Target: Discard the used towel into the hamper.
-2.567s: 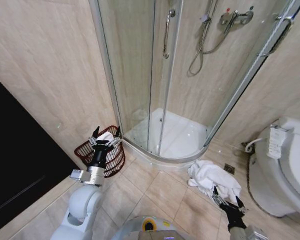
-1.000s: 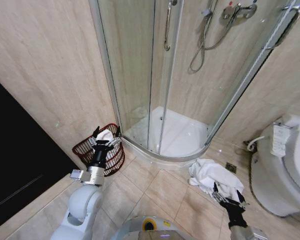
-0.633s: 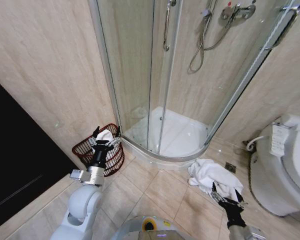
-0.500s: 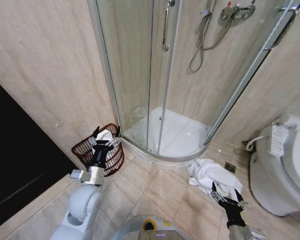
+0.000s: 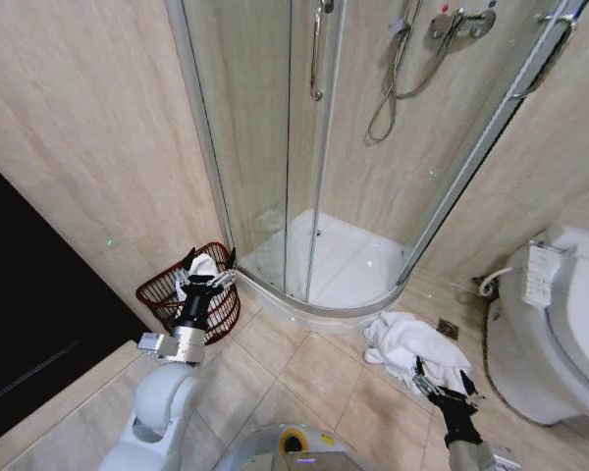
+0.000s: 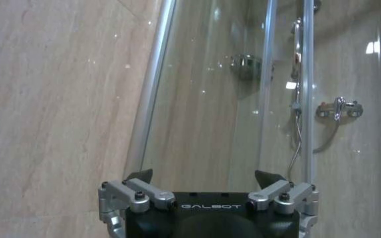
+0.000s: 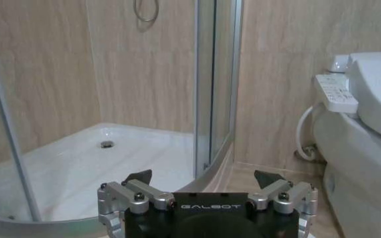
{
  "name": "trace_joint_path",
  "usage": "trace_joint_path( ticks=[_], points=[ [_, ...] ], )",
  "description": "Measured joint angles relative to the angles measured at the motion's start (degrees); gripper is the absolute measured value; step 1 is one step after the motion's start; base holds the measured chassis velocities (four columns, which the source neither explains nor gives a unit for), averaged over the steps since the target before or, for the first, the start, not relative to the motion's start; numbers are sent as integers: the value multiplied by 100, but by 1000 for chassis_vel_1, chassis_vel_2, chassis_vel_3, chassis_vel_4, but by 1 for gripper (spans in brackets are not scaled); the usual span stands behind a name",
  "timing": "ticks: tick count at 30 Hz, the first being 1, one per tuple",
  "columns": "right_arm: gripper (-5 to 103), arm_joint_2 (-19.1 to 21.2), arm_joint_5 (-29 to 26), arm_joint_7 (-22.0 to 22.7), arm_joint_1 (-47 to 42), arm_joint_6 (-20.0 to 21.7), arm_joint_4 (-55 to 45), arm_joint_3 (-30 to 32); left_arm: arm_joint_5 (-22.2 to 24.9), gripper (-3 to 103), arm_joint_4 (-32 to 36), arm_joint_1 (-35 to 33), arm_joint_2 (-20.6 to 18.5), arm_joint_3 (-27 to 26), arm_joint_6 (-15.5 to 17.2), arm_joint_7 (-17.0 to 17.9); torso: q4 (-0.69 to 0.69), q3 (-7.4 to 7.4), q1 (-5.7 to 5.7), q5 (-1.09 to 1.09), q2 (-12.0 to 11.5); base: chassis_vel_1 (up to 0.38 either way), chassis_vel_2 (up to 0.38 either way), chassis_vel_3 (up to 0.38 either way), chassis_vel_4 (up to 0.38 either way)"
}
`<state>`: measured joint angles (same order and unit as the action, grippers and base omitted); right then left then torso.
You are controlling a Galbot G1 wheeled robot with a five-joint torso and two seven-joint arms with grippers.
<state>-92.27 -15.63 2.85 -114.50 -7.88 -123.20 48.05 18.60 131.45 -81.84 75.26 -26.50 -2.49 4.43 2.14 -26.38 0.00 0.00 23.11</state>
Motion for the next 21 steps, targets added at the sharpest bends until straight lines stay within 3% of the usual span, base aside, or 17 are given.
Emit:
trace_joint_path(
  ticks=[10, 13, 21],
  points=[
    [100, 5, -9, -11, 46, 11, 48, 18, 0, 100, 0, 0, 1, 1, 0, -1, -1, -2, 0, 3, 2, -181, -218, 172, 218],
    [100, 6, -10, -21, 63, 31, 57, 27, 0, 100, 0, 0, 1, 1, 0, 0, -1, -2, 0, -6, 3, -178, -214, 192, 240],
    [100, 10, 54, -186, 152, 79, 184, 100, 0, 100, 0, 0, 2, 2, 0, -3, -1, -2, 0, 3, 4, -131, -155, 148, 132]
  ],
)
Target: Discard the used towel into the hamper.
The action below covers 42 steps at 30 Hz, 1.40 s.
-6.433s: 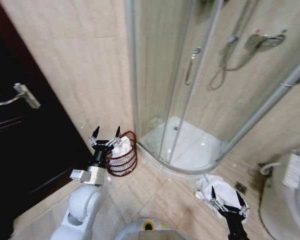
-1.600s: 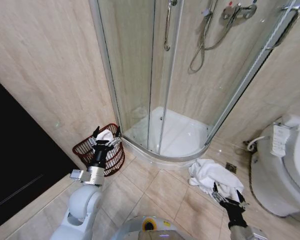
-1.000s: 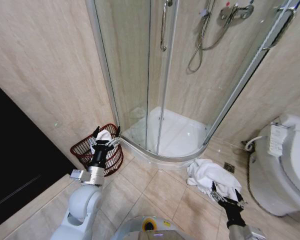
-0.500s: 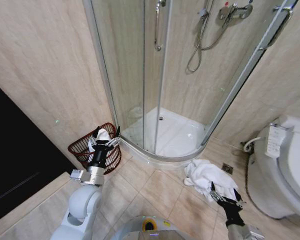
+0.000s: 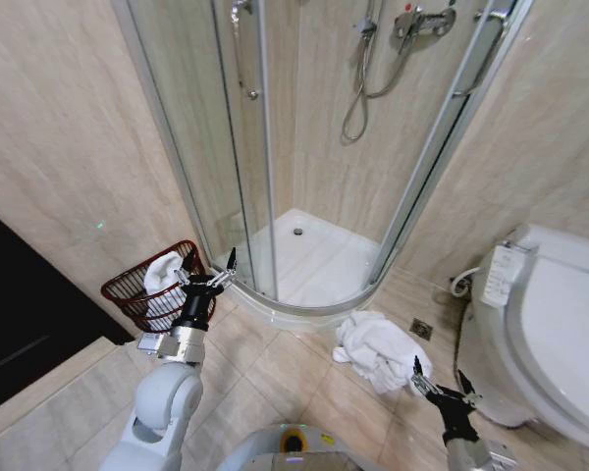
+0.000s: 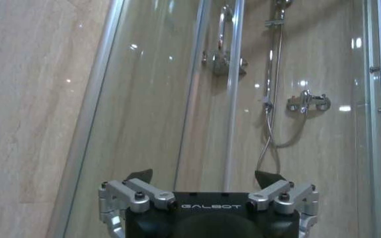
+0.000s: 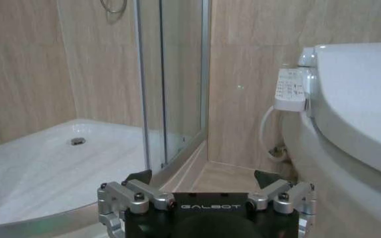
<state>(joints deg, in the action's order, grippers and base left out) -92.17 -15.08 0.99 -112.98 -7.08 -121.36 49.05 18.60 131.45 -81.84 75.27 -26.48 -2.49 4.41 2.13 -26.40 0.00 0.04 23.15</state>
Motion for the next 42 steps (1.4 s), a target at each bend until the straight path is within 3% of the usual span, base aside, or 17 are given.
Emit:
trace_joint_path(
  ticks=[14, 33, 36, 42],
  points=[
    [100, 2, -96, -268, 214, -20, 192, 83, 0, 100, 0, 0, -1, -2, 0, 2, 1, 0, 0, -3, 1, 21, 18, -19, -14],
    [100, 3, -17, -265, 276, 54, 233, 157, 0, 100, 0, 0, -1, -2, 0, 2, 1, -1, 0, -4, 1, -24, 22, 27, -18],
    [100, 3, 24, -277, 277, -17, 232, 216, 0, 100, 0, 0, -1, -2, 0, 2, 1, -1, 0, -3, 2, 0, 0, 0, 0],
    [100, 225, 252, -757, 450, -490, 249, 683, 0, 100, 0, 0, -1, -2, 0, 2, 1, -1, 0, -3, 1, 0, 0, 0, 0]
  ],
)
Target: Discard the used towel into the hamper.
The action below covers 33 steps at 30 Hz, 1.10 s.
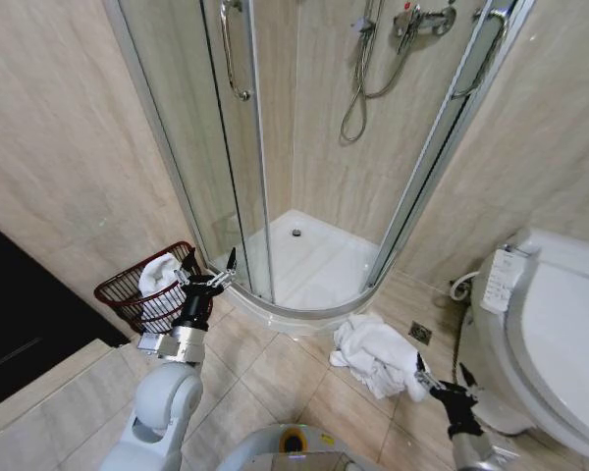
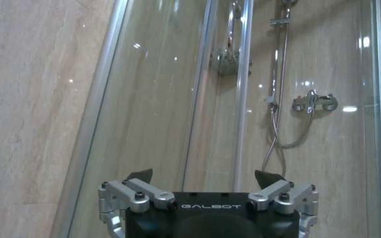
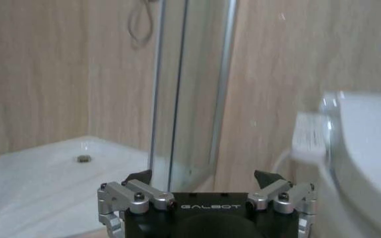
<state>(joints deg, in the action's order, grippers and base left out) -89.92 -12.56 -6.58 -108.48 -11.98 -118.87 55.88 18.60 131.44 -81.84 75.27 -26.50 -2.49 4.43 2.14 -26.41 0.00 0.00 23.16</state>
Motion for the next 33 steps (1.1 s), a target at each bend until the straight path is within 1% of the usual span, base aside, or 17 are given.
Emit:
trace_joint_path(
  ticks=[1, 7, 9, 11, 12, 14, 15, 16, 18, 19, 20, 21, 23, 24, 25, 30, 33],
  points=[
    [100, 85, 1, -49, 67, -33, 23, 93, 0, 100, 0, 0, 0, 0, 0, 0, 0, 0, 0, 0, 0, 0, 0, 0, 0],
    [100, 229, -85, -72, 169, -5, 12, 195, 0, 100, -19, 1, -1, -1, -4, 0, 0, 0, 0, 1, 0, 0, 0, 0, 0],
    [100, 250, -119, -72, 171, 29, -64, 170, 9, 100, -344, 15, -37, -66, -108, -51, 0, 0, 0, 0, 0, 0, 0, 0, 0],
    [100, 246, -116, -73, 167, 30, -80, 149, 13, 100, -439, 19, -47, -85, -138, -68, 0, 0, 0, -1, 0, 0, 0, 0, 0],
    [100, 216, -88, -77, 151, 30, -121, 77, 31, 100, -786, 37, -87, -162, -257, -130, 0, 0, 0, -1, 0, 0, 0, 0, 0],
    [100, 181, -26, -77, 134, 27, -156, -11, 51, 100, -1154, 55, -129, -240, -379, -195, 0, 0, 0, -2, 0, 0, 0, 0, 0],
    [100, 171, -3, -77, 133, 26, -164, -38, 57, 100, -1297, 61, -145, -270, -428, -221, 0, 0, 0, -2, 0, 0, 0, 0, 0],
    [100, 171, -3, -77, 133, 26, -164, -38, 57, 100, -1297, 61, -145, -270, -428, -221, 0, 0, 0, -2, 0, 0, 0, 0, 0],
    [100, 146, 66, -78, 134, 25, -195, -103, 90, 100, -1763, 82, -199, -373, -587, -310, 0, 0, 0, -1, 0, 0, 0, 0, 0],
    [100, 146, 66, -78, 134, 25, -195, -103, 90, 100, -1763, 82, -199, -373, -587, -310, 0, 0, 0, -1, 0, 0, 0, 0, 0],
    [100, 144, 79, -77, 140, 26, -211, -109, 290, 100, -1934, -4, -312, -520, -638, -460, -1, 0, 0, -4, 0, 0, 0, 0, 0],
    [100, 146, 82, -78, 144, 28, -218, -107, 392, 100, -1947, -76, -360, -588, -641, -533, 2, 0, 0, 1, 0, 0, 0, 0, 0],
    [100, 154, 82, -78, 144, 32, -226, -100, 444, 100, -1921, -118, -371, -633, -642, -566, 1, 0, 0, 1, 0, 0, 0, 0, 0],
    [100, 162, 81, -78, 138, 37, -229, -91, 471, 100, -1886, -142, -369, -659, -638, -577, 2, 0, 0, -2, 0, 0, 0, 0, 0],
    [100, 172, 72, -78, 118, 40, -234, -66, 527, 100, -1746, -231, -339, -730, -606, -613, -1, 0, 0, -1, 0, 0, 0, 0, 0],
    [100, 178, 43, -79, 98, 43, -234, -38, 582, 100, -1551, -430, -279, -830, -571, -675, -1, 0, 0, -1, 0, 0, 0, 0, 0],
    [100, 189, 24, -81, 117, 73, -224, -19, 758, 100, -1260, -871, -217, -875, -563, -746, -1, 0, 0, -1, 0, 0, 0, 0, 0]
  ],
)
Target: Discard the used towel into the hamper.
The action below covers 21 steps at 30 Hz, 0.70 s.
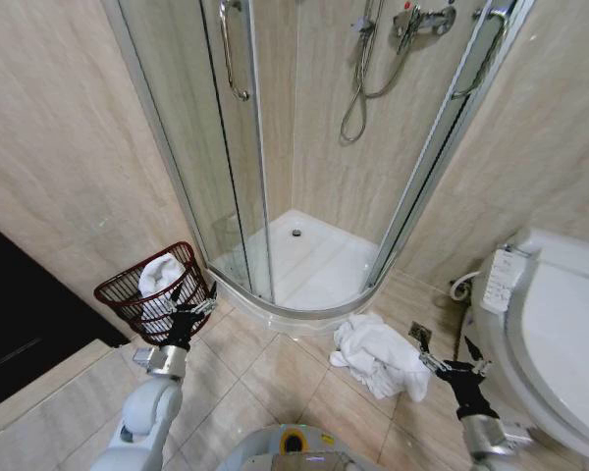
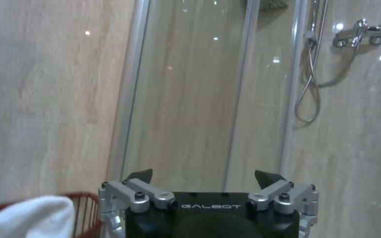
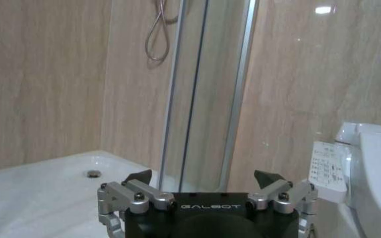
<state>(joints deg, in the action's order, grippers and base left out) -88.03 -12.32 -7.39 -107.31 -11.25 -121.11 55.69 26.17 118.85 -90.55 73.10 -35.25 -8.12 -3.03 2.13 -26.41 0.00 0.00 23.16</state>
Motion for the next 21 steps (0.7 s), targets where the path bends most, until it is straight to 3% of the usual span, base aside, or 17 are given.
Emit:
trace_joint_path(
  ticks=[5, 14, 19, 21],
  points=[
    [100, 44, -37, -20, 50, 69, 0, 14, 72, 100, 210, -404, 0, -43, -57, -109, 2, 0, 0, 2, 0, 0, 0, 0, 0],
    [100, 229, -267, -551, 336, 284, 193, -100, -372, 100, 56, -596, 361, 183, -318, -200, 1, 0, 0, 1, 0, 0, 0, 0, 0],
    [100, 450, -417, -575, 584, 745, 472, -263, -474, 100, 16, -542, 371, 234, -272, -248, 1, 0, 0, 2, 0, 0, 0, 0, 0],
    [100, 692, -600, -601, 694, 1258, 713, -329, -486, 100, 16, -553, 350, 229, -278, -263, 0, 0, 0, 1, 0, 0, 0, 0, 0]
  ],
)
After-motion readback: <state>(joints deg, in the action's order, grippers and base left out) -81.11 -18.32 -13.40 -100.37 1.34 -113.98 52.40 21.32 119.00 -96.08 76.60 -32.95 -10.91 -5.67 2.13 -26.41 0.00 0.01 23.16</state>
